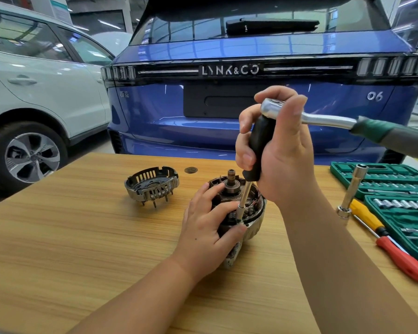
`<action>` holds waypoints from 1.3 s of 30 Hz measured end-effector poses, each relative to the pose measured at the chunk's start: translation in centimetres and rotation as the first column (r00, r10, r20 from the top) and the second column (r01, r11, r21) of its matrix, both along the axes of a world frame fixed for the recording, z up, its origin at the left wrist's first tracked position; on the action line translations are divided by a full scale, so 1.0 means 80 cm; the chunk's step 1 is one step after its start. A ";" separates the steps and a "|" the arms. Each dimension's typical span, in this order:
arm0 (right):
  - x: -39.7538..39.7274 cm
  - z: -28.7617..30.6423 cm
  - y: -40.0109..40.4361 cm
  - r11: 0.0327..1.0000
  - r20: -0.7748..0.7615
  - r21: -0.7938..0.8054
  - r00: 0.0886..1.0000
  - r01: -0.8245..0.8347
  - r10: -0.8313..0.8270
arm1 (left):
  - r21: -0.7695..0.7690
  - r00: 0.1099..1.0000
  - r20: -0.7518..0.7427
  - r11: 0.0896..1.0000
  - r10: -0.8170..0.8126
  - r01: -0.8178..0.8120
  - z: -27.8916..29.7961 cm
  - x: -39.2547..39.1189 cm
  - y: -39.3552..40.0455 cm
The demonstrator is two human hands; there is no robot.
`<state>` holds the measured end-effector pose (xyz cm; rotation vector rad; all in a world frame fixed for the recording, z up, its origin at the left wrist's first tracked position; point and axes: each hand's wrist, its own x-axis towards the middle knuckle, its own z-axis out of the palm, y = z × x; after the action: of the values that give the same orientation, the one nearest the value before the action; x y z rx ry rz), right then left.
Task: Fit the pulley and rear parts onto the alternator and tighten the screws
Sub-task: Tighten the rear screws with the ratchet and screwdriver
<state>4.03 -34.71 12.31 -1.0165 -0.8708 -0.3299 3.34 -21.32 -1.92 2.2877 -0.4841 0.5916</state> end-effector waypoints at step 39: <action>0.016 0.052 0.011 0.993 -0.656 0.058 0.746 -0.101 0.114 | 0.029 1.000 -0.009 0.999 0.014 -0.014 -0.002 0.004 0.003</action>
<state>5.30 -33.83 16.51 -0.9632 -0.2703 0.1318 3.68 -21.11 -2.07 2.3223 -0.4758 0.5837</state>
